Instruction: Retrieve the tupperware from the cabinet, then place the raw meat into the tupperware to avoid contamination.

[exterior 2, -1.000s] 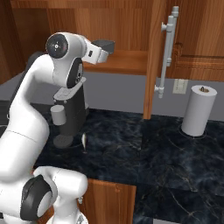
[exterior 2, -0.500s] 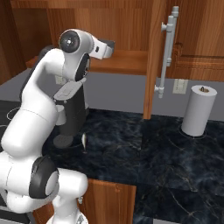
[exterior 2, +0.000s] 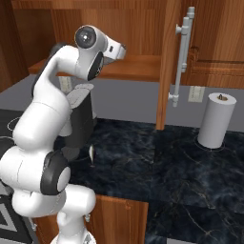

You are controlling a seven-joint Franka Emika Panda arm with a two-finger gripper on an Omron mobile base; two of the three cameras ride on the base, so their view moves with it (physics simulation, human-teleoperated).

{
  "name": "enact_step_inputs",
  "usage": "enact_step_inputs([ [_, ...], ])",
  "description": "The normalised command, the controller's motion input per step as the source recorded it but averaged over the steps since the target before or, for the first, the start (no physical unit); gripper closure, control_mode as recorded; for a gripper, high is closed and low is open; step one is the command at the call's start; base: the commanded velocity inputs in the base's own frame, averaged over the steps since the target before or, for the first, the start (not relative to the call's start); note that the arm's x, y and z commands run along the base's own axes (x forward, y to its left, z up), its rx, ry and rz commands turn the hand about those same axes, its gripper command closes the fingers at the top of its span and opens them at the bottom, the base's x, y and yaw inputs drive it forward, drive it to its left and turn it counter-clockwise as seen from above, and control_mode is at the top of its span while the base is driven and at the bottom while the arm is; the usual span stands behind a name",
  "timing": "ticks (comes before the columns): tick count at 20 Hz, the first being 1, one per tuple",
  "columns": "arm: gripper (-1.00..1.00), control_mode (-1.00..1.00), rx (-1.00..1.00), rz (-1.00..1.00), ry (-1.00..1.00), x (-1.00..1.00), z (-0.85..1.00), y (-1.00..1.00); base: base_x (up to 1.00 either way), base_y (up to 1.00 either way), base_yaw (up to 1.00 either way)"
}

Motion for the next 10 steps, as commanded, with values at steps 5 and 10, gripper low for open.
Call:
enact_step_inputs([
  [5,-1.00,-1.00,0.00,0.01,0.09,0.26,0.00,0.00,0.00,0.00,0.00],
  [10,-1.00,-1.00,0.00,0.01,0.06,0.13,0.00,0.00,0.00,0.00,0.00],
])
